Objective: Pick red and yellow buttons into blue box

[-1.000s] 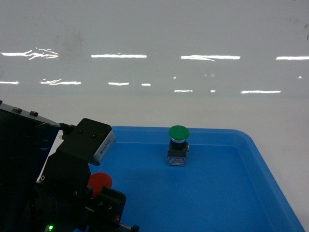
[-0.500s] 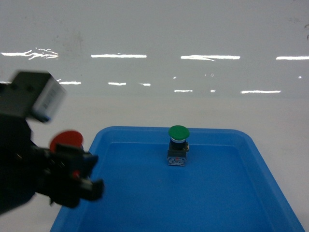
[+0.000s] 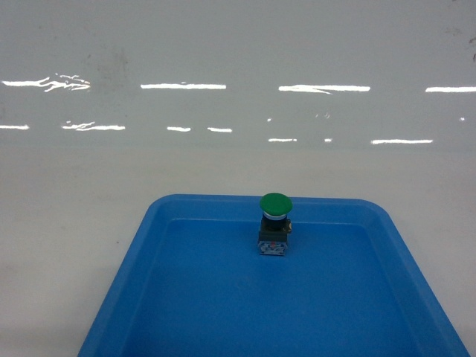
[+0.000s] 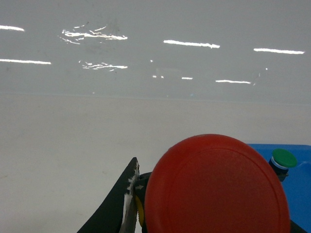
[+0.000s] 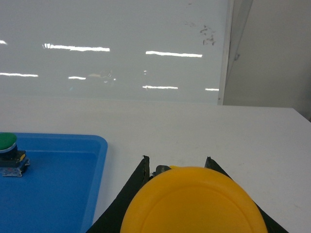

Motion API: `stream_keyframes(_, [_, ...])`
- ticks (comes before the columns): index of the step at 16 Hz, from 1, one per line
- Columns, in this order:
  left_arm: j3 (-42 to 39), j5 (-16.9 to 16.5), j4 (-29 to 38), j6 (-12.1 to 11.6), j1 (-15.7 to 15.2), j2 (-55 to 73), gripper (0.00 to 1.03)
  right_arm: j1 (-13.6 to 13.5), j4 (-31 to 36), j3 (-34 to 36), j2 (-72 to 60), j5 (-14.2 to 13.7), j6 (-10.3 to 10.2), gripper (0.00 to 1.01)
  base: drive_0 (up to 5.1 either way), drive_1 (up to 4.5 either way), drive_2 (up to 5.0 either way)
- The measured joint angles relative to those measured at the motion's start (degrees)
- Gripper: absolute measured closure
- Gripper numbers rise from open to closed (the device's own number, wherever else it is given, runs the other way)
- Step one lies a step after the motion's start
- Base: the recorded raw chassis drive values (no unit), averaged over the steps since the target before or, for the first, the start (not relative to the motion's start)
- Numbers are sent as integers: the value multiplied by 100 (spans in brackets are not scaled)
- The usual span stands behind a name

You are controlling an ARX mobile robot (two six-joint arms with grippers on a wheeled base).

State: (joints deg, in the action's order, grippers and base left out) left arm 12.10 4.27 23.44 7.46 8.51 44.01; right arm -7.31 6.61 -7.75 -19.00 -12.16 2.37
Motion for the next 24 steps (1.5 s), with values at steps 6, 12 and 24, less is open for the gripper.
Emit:
stream_keyframes(6, [-260, 345, -1561, -2, 415, -2063, 67, 0, 2, 0, 0, 0, 2, 73, 0, 0, 0])
stream_keyframes(12, [-286, 514, -1576, -35, 544, -2050, 68, 0, 2, 0, 0, 0, 2, 73, 0, 0, 0])
stream_keyframes(24, [-295, 538, -1574, -35, 549, -2063, 68, -7, 35, 0, 15, 22, 2, 73, 118, -371, 265])
